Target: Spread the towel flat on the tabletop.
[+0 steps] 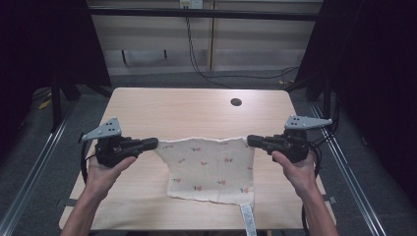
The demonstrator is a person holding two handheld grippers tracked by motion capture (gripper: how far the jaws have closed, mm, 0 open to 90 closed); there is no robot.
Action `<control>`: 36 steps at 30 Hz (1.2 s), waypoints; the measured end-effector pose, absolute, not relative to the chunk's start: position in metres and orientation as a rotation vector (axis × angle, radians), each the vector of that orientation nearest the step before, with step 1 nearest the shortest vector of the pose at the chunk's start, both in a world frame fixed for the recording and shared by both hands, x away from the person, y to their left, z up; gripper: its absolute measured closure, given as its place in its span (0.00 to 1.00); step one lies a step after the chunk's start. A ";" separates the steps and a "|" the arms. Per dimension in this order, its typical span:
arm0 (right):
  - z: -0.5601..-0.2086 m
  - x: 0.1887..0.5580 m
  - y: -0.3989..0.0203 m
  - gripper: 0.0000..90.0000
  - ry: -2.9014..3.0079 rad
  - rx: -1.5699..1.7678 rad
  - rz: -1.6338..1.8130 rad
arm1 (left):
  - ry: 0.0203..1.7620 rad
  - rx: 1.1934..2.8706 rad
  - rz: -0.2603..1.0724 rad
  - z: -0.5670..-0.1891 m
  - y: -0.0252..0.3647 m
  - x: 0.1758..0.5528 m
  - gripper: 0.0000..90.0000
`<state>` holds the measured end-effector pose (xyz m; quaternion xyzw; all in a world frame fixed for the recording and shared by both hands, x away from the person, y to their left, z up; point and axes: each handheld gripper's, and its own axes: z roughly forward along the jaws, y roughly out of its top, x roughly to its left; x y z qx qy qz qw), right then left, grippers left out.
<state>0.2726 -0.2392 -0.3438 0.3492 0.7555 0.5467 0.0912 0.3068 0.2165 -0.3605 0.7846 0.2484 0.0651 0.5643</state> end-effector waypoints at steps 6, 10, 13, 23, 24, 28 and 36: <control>-0.359 0.290 -0.241 0.98 2.251 1.077 1.612 | 0.627 1.837 0.137 -0.372 0.219 0.316 0.98; -0.364 0.299 -0.241 0.98 2.250 1.068 1.613 | 0.648 1.835 0.127 -0.377 0.222 0.321 0.98; -0.373 0.315 -0.242 0.98 2.254 1.106 1.590 | 0.674 1.839 0.131 -0.384 0.222 0.327 0.98; -0.393 0.340 -0.241 0.98 2.256 1.173 1.516 | 0.761 1.866 0.106 -0.412 0.210 0.365 0.98; -0.394 0.341 -0.241 0.98 2.261 1.175 1.508 | 0.766 1.865 0.100 -0.414 0.208 0.367 0.98; -0.400 0.347 -0.239 0.98 2.264 1.186 1.483 | 0.763 1.860 0.091 -0.419 0.203 0.373 0.98; -0.416 0.367 -0.237 0.98 2.275 1.252 1.443 | 0.789 1.870 0.080 -0.438 0.194 0.390 0.98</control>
